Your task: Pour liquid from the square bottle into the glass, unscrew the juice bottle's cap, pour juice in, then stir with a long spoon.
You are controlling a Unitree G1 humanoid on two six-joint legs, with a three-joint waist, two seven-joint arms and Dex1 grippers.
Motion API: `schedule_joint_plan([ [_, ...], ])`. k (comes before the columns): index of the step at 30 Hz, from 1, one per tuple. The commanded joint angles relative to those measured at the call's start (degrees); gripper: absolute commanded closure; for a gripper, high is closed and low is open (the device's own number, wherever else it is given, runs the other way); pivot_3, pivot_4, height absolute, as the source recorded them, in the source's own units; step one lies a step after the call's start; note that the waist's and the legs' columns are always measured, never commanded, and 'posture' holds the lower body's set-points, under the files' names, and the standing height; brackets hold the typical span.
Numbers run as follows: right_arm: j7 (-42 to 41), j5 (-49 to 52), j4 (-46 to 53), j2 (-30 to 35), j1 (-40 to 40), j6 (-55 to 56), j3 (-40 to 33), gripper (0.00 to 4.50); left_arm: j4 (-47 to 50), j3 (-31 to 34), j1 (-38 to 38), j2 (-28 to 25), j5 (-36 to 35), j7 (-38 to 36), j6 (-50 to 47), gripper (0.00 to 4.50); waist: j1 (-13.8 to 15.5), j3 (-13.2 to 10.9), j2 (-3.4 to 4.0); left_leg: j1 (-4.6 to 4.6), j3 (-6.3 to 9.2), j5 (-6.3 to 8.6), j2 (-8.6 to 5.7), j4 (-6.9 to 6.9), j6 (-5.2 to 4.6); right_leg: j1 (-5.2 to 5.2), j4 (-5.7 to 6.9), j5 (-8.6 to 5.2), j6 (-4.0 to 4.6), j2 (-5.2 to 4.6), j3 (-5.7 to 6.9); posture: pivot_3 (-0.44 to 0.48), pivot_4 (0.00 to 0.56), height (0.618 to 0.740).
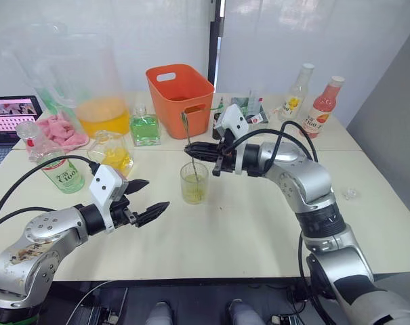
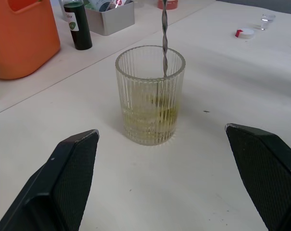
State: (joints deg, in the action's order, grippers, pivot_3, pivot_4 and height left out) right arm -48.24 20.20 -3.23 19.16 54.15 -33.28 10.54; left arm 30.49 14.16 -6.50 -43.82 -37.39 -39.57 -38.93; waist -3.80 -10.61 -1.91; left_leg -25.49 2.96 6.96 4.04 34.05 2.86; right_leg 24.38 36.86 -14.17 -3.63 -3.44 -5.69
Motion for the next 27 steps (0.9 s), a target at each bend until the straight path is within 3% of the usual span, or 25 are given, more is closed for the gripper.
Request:
schedule_joint_plan([
  [1, 0.3, -1.1, -1.6, -0.5, 2.7, 2.9, -1.3, 4.5, 1.1, 1.1, 0.0, -0.7, -0.4, -0.8, 0.7, 0.05, 0.0, 0.0, 0.0, 0.0, 0.0, 0.0, 0.0, 0.0, 0.0, 0.0, 0.0, 0.0, 0.0, 0.0, 0.0, 0.0, 0.15, 0.738],
  [8, 3.4, -2.4, -8.0, -5.9, 4.4, 9.2, -2.7, 4.5, 2.2, 2.4, 1.5, -0.5, -0.8, -0.2, 0.5, 0.05, -0.2, 0.0, 0.0, 0.0, 0.01, 0.0, 0.0, -0.01, 0.0, 0.01, 0.04, 0.01, 0.02, 0.0, 0.0, 0.0, 0.15, 0.738],
  [15, 3.9, 0.4, -5.7, -10.3, 3.0, 7.7, -3.4, 4.5, 2.4, 3.2, 2.7, -0.7, -1.2, 0.0, 0.6, 0.05, -0.2, 0.0, 0.01, 0.0, 0.02, 0.0, 0.0, -0.01, 0.0, 0.01, 0.07, 0.04, 0.08, 0.0, 0.01, 0.0, 0.15, 0.738],
  [27, 3.2, 3.7, 2.5, -7.6, -0.5, -1.0, -3.7, 4.5, 0.9, 1.1, 1.8, -0.1, -0.3, -0.4, 1.6, 0.05, -0.1, 0.0, 0.0, 0.01, 0.01, 0.0, 0.0, -0.03, 0.0, 0.02, 0.1, 0.01, 0.11, 0.0, 0.02, 0.0, 0.15, 0.738],
])
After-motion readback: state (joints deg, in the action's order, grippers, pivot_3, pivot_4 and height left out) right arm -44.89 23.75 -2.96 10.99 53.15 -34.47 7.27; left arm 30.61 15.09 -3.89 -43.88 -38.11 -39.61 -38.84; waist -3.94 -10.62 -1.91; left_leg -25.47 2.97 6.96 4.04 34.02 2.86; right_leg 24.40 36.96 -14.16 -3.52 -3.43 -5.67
